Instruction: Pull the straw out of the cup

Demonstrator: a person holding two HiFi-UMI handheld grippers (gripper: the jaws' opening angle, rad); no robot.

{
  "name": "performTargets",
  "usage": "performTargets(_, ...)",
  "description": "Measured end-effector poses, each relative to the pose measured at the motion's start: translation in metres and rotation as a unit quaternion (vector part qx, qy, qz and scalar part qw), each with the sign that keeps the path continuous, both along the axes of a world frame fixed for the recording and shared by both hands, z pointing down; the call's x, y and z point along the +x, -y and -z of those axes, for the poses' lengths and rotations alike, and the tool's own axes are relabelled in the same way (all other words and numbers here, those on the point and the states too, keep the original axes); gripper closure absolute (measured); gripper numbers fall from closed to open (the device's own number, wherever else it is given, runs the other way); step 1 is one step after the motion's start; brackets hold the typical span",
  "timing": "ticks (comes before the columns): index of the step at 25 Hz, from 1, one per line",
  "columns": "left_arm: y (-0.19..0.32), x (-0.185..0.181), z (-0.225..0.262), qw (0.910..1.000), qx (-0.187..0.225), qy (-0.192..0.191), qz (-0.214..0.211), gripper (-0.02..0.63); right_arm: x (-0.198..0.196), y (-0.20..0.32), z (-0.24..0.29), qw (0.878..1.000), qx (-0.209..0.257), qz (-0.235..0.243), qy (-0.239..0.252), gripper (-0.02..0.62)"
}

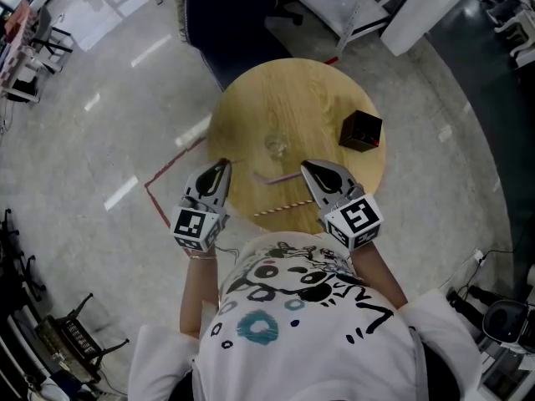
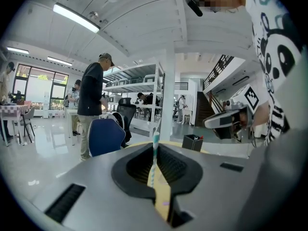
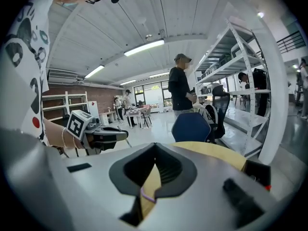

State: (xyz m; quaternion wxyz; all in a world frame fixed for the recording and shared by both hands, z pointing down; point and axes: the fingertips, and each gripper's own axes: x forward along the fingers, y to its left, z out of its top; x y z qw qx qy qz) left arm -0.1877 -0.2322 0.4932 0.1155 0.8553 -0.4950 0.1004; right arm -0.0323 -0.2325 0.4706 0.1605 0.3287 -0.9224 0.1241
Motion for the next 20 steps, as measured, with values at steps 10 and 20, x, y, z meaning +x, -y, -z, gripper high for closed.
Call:
performTargets(10,-0.0009,0.0001,0.001,1.0,0.001,-0.001,0.002,0.573,0.0027,-0.0013,-0.0005,1.0,0.002,0.001,0.0,0.569)
performTargets(20,-0.0032,0.0009,0.007,1.0,0.003,-0.002,0.0,0.573,0.0003,-0.0049,0.0041,1.0,0.003,0.004,-0.001,0.569)
